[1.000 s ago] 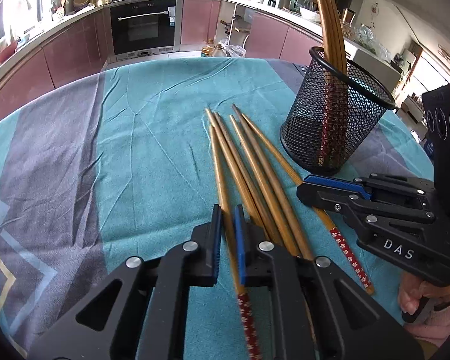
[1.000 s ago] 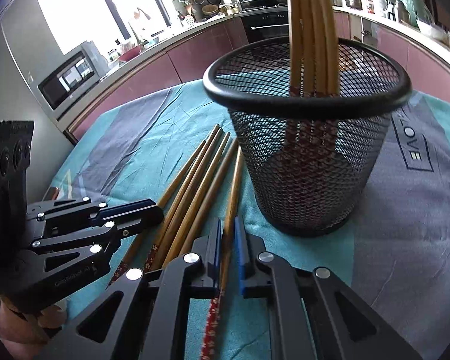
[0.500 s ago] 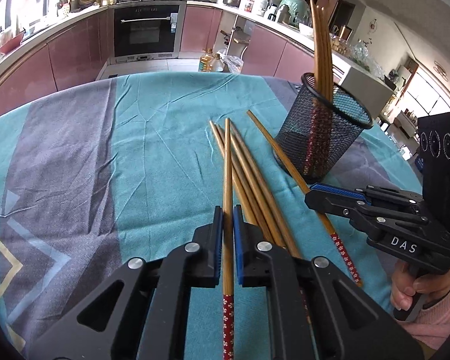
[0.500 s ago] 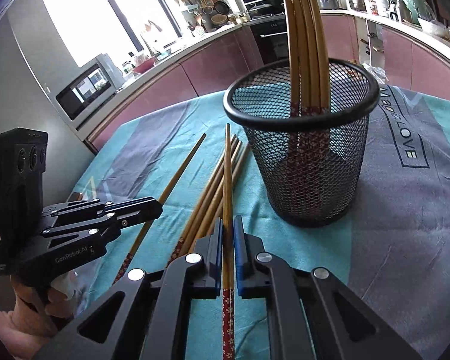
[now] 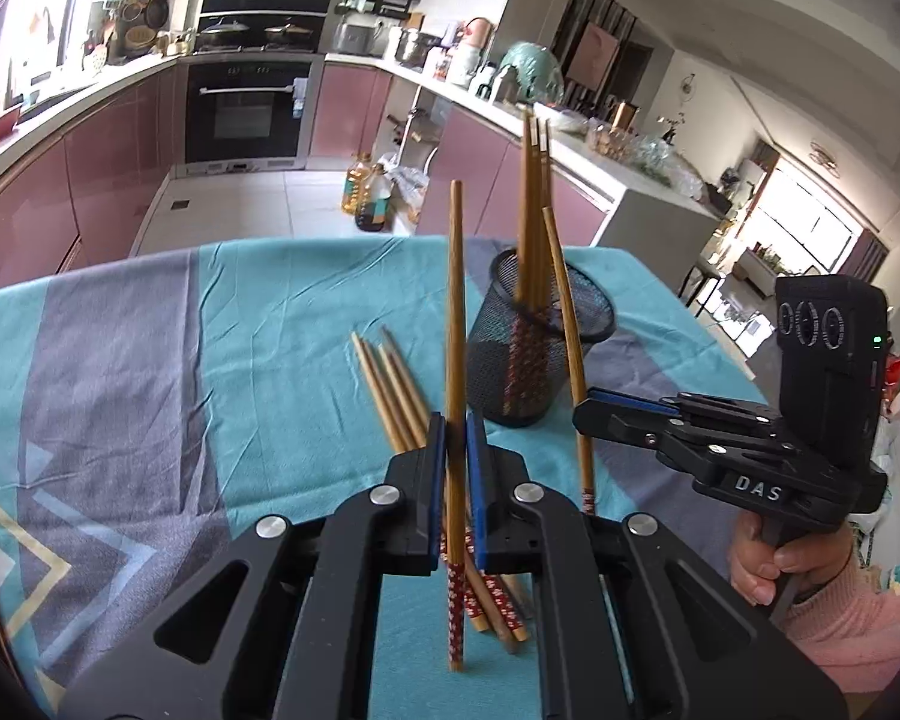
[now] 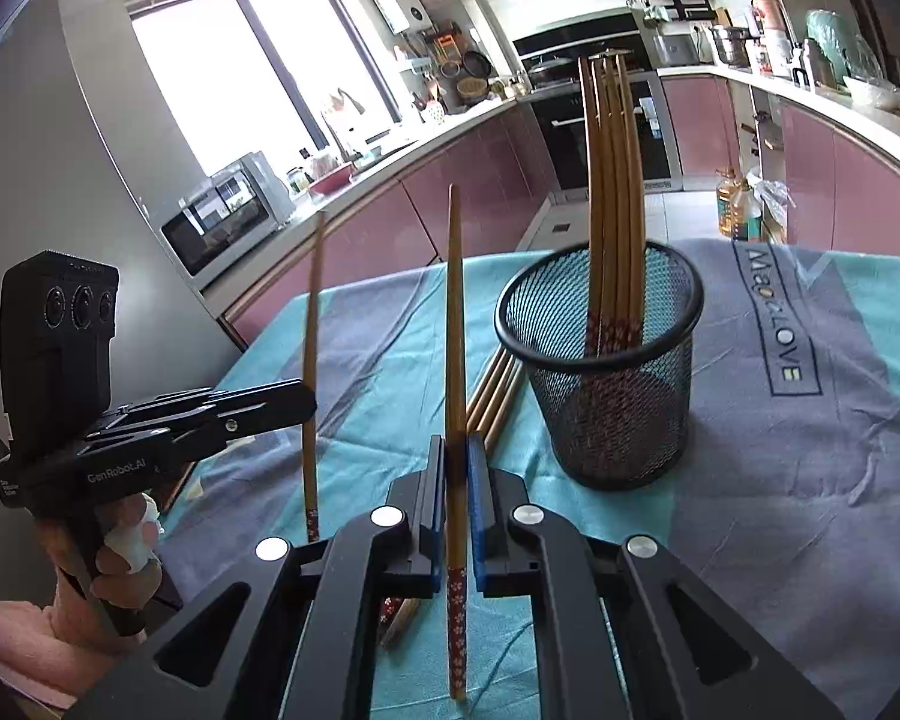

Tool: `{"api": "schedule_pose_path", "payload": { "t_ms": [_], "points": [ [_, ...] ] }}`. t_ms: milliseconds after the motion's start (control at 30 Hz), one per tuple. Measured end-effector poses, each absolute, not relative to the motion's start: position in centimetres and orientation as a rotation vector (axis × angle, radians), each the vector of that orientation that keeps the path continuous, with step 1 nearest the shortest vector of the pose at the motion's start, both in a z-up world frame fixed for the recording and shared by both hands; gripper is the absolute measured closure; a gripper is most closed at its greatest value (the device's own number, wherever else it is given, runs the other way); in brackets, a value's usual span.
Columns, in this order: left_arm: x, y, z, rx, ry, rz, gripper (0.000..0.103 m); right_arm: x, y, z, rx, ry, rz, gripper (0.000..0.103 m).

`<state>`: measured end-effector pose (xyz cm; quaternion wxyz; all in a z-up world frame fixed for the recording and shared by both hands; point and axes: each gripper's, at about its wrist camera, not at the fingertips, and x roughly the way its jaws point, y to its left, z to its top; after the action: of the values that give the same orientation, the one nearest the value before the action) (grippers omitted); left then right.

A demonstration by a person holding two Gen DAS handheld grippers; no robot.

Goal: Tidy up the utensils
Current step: 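Carry the left tool's chopstick into the mesh cup while the right tool inserts its own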

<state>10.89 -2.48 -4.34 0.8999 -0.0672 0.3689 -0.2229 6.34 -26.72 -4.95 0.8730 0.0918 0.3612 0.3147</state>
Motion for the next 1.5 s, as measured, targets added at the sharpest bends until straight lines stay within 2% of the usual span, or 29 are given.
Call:
{"api": "schedule_pose_path", "payload": {
  "t_ms": [1000,1267,1500],
  "points": [
    [12.5,-6.8,7.8,-0.097,0.511,-0.549,0.095,7.3,-31.9,5.0,0.14,0.48,0.594,0.097],
    [13.2,-8.2,9.4,-0.083,0.483,-0.534,0.095,9.0,-32.0,5.6,0.133,0.453,0.573,0.097],
    [14.5,-10.0,7.6,-0.017,0.561,-0.524,0.095,10.8,-31.2,4.1,0.113,0.511,0.553,0.097]
  ]
}}
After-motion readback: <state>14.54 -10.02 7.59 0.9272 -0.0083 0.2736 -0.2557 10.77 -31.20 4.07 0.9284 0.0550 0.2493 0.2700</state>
